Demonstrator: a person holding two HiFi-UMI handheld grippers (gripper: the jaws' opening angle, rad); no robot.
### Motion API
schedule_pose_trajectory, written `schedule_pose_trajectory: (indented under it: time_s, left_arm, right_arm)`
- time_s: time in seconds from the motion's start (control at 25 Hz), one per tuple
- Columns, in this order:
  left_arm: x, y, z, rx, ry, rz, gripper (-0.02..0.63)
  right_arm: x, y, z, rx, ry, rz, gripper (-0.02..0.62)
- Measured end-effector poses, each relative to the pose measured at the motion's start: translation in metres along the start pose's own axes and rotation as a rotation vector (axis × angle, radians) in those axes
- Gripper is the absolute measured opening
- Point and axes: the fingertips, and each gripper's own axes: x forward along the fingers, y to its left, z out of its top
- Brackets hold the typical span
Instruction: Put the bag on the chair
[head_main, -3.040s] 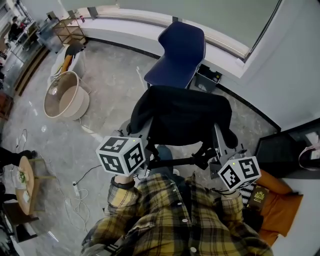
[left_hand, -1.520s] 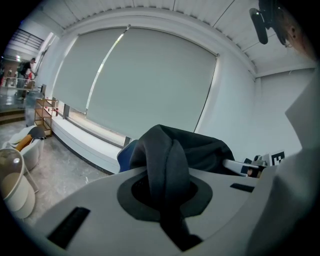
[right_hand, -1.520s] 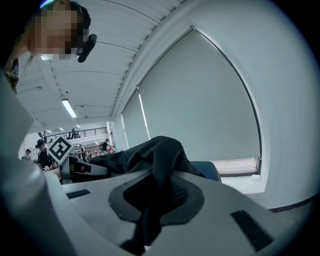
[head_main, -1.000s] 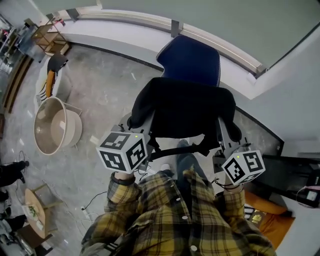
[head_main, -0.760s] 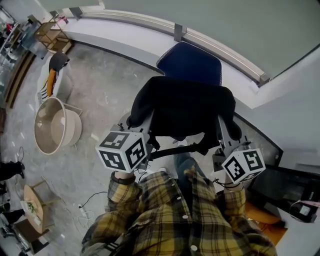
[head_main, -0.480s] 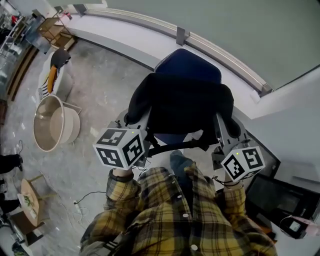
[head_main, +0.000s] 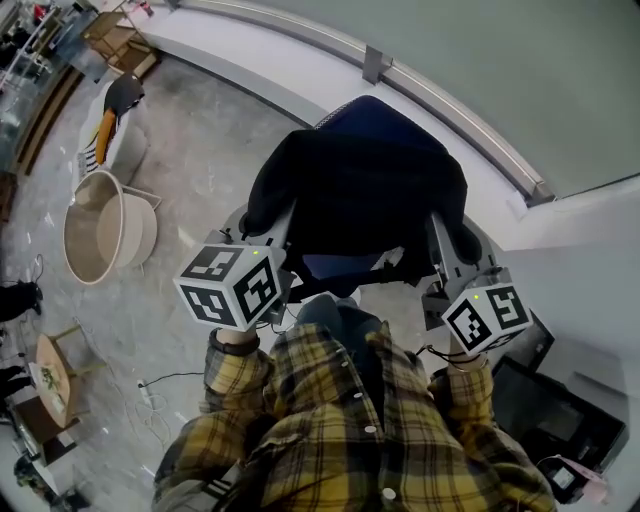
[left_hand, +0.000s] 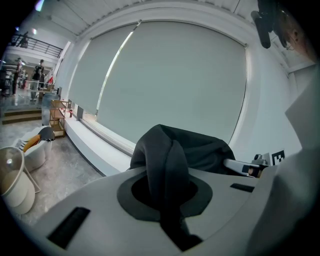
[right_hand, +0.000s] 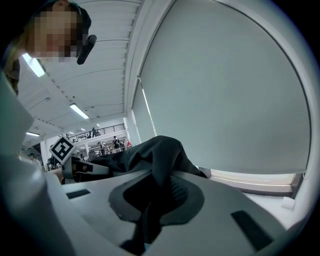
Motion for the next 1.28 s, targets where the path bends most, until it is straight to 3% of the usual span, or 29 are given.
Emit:
schedule_pose_trajectory:
  time_s: [0.68, 0.96, 1.28]
  left_arm:
    - [0.012, 0.036, -0.009, -0.015, 0.067, 0.008, 0.038]
    - [0.024, 0.053, -0.035, -0.025, 0.105, 0.01, 0.038]
    - [0.047, 0.08, -0.084, -0.044, 0.176, 0.03, 0.038]
  right_arm:
    - [0.035, 0.004, -0.022, 0.039, 0.056, -0.023, 0.035]
    - [0.051, -0.002, -0.045, 0.012, 0.109, -0.021, 0.035]
    - [0.075, -0.019, -0.1, 0.044, 0.177, -0.047, 0.035]
